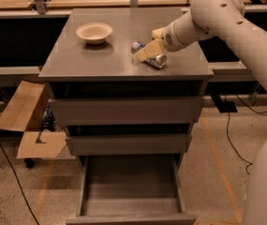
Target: Pick redbull can from bottom drawer and place on counter
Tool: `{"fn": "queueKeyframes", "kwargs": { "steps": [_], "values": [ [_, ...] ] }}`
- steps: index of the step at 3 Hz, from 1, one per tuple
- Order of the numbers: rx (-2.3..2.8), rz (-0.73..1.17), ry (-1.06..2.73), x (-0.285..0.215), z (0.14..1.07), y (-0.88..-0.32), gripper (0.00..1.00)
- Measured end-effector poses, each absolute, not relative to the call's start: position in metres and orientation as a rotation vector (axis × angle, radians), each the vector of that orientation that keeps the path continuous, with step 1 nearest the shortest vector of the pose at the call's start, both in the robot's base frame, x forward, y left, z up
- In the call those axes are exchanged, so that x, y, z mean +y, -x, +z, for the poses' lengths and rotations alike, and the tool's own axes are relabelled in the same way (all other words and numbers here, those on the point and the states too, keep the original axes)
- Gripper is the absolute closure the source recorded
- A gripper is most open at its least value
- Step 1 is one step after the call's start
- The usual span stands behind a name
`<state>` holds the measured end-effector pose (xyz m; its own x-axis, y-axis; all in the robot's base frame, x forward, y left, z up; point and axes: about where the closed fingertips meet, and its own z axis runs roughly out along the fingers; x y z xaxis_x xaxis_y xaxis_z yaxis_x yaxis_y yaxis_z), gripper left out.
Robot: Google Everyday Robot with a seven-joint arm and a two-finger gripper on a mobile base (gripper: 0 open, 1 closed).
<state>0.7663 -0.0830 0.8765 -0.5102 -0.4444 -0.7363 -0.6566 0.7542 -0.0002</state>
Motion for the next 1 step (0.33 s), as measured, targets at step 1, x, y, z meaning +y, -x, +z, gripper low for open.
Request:
{"fn": "queueKeyframes", "kwargs": {
  "steps": [1],
  "values": [
    [2.193,0.36,0.821,-0.0829,0.8764,-0.7664,0.0]
  ]
}}
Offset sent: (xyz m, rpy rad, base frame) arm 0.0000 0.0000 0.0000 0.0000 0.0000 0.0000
